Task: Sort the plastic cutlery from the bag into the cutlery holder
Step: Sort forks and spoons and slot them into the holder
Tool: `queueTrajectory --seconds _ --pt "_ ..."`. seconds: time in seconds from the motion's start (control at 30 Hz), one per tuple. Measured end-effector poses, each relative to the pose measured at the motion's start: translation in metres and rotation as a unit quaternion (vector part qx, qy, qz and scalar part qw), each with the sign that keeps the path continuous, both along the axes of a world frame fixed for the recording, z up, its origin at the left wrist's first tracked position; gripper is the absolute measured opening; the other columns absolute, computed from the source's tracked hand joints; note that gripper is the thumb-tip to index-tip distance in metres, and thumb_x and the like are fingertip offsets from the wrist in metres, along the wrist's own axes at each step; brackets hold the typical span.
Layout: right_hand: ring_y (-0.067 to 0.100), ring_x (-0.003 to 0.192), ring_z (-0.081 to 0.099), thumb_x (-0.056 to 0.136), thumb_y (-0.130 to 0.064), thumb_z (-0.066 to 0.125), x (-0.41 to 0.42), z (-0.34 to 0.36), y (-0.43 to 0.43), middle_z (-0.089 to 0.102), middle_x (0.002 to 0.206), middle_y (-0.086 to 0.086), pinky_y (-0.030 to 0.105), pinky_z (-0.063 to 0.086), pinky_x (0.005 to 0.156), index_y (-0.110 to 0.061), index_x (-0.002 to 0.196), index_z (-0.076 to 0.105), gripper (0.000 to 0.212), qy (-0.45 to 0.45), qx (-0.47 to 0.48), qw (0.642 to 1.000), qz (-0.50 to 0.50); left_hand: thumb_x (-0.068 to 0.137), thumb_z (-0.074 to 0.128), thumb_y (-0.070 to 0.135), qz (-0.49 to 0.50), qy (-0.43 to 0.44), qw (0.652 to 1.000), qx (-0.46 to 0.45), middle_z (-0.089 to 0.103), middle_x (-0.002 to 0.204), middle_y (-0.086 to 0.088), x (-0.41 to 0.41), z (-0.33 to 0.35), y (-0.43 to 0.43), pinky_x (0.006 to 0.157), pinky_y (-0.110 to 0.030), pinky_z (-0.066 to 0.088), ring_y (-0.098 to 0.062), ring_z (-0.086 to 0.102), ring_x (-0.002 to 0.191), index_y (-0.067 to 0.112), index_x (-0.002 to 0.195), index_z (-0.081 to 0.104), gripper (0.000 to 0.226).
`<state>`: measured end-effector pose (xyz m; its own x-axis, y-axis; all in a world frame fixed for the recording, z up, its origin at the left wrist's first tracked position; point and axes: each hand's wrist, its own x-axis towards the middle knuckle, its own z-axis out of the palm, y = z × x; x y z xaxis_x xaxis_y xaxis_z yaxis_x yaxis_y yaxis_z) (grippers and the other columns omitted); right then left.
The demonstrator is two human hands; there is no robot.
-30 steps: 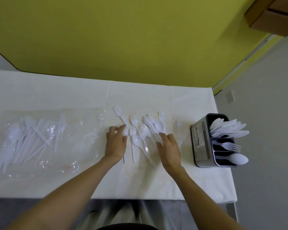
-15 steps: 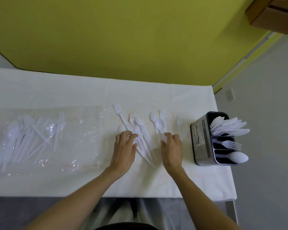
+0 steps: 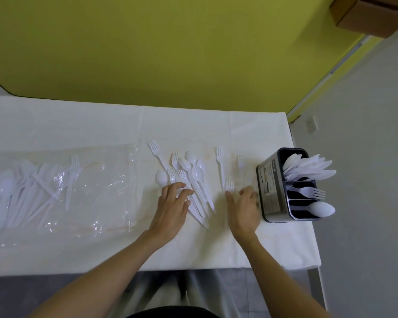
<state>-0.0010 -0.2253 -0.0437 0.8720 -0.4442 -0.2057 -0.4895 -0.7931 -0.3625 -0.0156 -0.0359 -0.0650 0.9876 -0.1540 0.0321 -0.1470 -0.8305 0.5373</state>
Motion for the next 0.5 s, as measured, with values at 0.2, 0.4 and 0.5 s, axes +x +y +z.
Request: queueTrajectory --seconds 0.2,0.4,0.5 --pt "0.025 0.080 0.057 0.091 -0.026 0.057 -0.006 -0.003 0.000 0.057 0.096 0.008 0.032 0.044 0.063 -0.012 0.101 0.045 0.022 0.028 0.047 0.999 0.000 0.093 0.056 0.014 -0.009 0.016 1.000 -0.019 0.049 0.127 -0.001 -0.005 -0.001 -0.005 0.097 -0.033 0.044 -0.016 0.036 0.117 0.023 0.117 0.061 0.026" --pt "0.027 0.077 0.056 0.087 -0.011 0.052 0.005 0.001 -0.012 0.056 0.090 0.008 0.039 0.051 0.063 -0.011 0.101 0.046 0.015 0.014 0.066 0.997 0.031 0.094 0.055 0.014 -0.007 0.016 0.999 -0.028 0.048 0.127 0.000 -0.002 0.000 -0.003 0.099 -0.031 0.042 -0.016 0.037 0.118 0.023 0.117 0.061 0.026" --pt "0.026 0.078 0.055 0.089 -0.010 0.054 0.012 0.005 -0.015 0.057 0.091 0.008 0.034 0.043 0.061 -0.011 0.100 0.049 0.012 -0.020 0.080 0.996 0.020 0.094 0.054 0.013 -0.005 0.016 0.999 -0.033 0.048 0.128 0.000 -0.003 0.001 0.000 0.100 -0.031 0.040 -0.018 0.039 0.119 0.022 0.116 0.061 0.025"
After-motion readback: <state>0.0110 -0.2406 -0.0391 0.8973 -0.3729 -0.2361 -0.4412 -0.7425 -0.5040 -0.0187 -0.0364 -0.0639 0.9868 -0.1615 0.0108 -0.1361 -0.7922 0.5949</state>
